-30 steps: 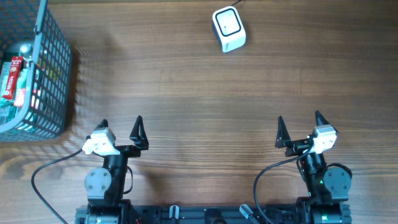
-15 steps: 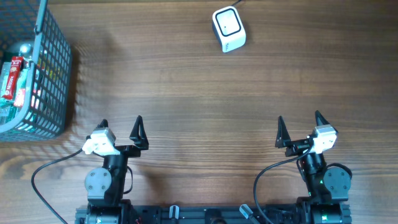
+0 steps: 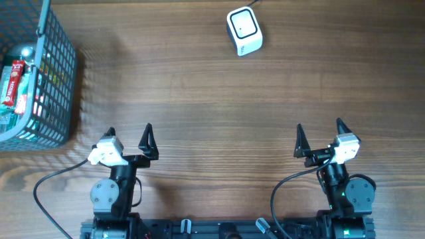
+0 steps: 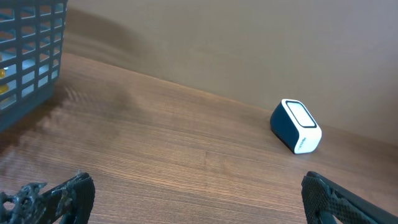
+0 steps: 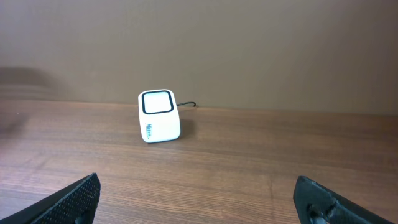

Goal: Scan the item barcode

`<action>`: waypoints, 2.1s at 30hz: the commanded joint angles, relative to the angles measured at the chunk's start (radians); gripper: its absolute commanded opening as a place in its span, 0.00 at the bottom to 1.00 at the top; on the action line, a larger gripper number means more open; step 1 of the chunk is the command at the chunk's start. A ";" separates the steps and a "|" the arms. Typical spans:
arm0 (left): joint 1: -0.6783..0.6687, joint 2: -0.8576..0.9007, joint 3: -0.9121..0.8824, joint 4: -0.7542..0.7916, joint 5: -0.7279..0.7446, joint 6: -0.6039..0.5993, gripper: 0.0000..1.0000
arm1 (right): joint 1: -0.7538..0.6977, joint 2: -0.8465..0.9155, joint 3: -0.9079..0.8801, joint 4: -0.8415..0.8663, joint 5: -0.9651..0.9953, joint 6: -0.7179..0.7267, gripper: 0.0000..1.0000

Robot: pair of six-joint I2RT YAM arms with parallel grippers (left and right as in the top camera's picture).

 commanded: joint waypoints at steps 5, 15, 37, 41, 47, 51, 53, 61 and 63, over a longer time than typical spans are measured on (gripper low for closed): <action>-0.004 0.002 -0.001 0.000 -0.006 0.005 1.00 | 0.003 -0.006 -0.001 0.003 -0.016 0.011 1.00; -0.004 0.002 0.024 0.189 0.098 0.005 1.00 | 0.003 -0.006 -0.001 0.003 -0.016 0.012 1.00; -0.004 0.022 0.639 0.259 0.130 0.010 1.00 | 0.003 -0.006 -0.001 0.003 -0.016 0.012 1.00; -0.004 0.057 0.748 0.259 0.130 0.027 1.00 | 0.003 -0.006 -0.001 0.003 -0.016 0.012 1.00; -0.004 0.164 0.928 0.196 0.129 0.064 1.00 | 0.003 -0.006 -0.001 0.003 -0.016 0.012 1.00; -0.003 0.283 1.107 0.026 0.137 0.069 1.00 | 0.003 -0.006 -0.001 0.003 -0.016 0.012 1.00; -0.003 0.355 1.217 -0.092 0.164 0.069 1.00 | 0.003 -0.006 -0.001 0.003 -0.016 0.012 1.00; -0.003 0.725 1.759 -0.631 0.296 0.125 1.00 | 0.003 -0.006 -0.001 0.003 -0.016 0.012 1.00; -0.003 0.825 1.894 -0.773 0.314 0.144 1.00 | 0.003 -0.006 -0.001 0.003 -0.016 0.012 1.00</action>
